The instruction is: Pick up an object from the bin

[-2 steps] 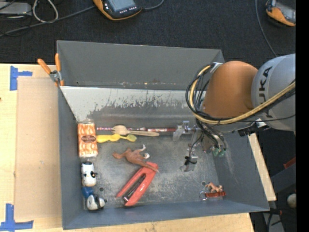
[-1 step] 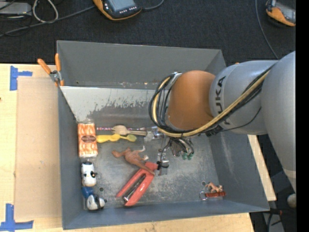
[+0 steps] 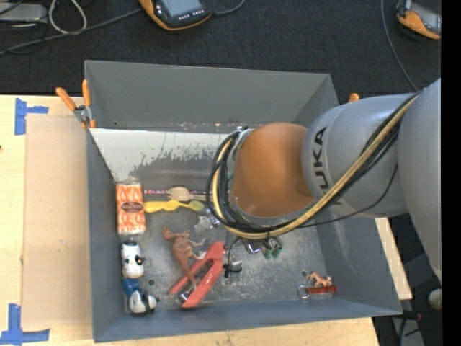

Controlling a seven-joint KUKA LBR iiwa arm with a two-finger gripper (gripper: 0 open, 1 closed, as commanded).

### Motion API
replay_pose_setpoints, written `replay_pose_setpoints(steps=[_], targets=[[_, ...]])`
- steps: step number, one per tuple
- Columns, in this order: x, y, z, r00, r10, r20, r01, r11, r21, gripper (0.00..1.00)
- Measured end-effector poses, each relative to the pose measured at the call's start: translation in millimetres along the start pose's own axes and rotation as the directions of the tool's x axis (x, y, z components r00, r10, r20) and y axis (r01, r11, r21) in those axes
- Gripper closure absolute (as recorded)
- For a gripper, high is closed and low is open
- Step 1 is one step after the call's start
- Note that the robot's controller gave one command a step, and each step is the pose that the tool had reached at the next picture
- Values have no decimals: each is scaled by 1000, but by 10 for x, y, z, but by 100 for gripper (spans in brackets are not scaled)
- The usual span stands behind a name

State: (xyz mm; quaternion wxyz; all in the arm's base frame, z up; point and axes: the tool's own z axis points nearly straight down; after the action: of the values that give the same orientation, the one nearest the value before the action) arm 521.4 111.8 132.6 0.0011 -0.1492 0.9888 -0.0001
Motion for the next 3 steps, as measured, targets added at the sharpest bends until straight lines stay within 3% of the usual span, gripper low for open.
replay_pose_setpoints(steps=[1,2,3], targets=[[-324,99,289,944,331,-4,-331,944,0,0],[-131,96,469,999,-32,4,32,999,-1,0],[137,210,580,1000,0,3,0,1000,2,100]])
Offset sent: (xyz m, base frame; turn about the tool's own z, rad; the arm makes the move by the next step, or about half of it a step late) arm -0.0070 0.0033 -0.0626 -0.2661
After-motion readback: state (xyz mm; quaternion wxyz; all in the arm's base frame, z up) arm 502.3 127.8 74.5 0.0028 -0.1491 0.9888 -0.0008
